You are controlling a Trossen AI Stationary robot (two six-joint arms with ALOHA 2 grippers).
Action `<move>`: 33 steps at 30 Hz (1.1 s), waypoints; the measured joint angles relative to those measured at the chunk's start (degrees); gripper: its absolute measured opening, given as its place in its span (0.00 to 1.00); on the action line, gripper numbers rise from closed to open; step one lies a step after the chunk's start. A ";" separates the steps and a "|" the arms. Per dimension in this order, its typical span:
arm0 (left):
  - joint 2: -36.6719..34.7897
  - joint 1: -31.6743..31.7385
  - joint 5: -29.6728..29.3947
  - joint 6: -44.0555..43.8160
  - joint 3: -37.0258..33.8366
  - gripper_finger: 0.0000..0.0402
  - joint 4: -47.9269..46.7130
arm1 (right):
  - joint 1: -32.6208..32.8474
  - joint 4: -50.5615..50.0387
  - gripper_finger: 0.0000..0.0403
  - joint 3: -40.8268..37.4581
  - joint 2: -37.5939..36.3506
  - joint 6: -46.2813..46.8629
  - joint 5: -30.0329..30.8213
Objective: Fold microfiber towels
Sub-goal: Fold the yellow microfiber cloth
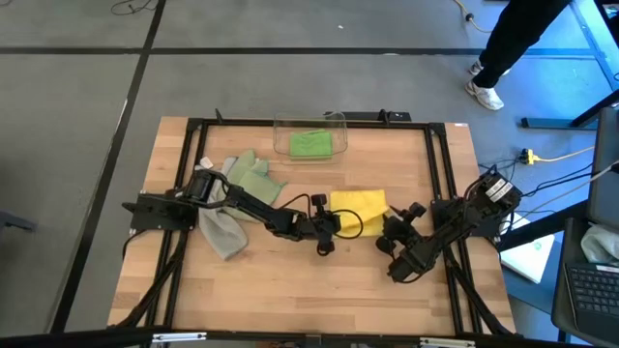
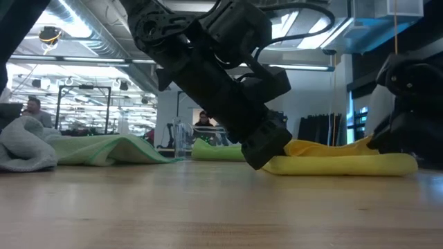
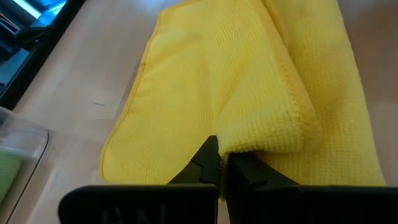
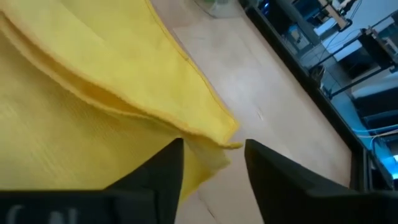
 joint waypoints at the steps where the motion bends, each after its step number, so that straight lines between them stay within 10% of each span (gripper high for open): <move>1: 0.00 0.00 -0.32 0.00 0.00 0.00 0.02 | 0.14 -0.38 0.46 0.19 0.00 0.03 0.31; 33: 0.00 1.62 -0.94 -9.33 -0.04 0.19 -2.64 | 2.26 -0.01 0.50 0.75 0.00 -0.05 2.58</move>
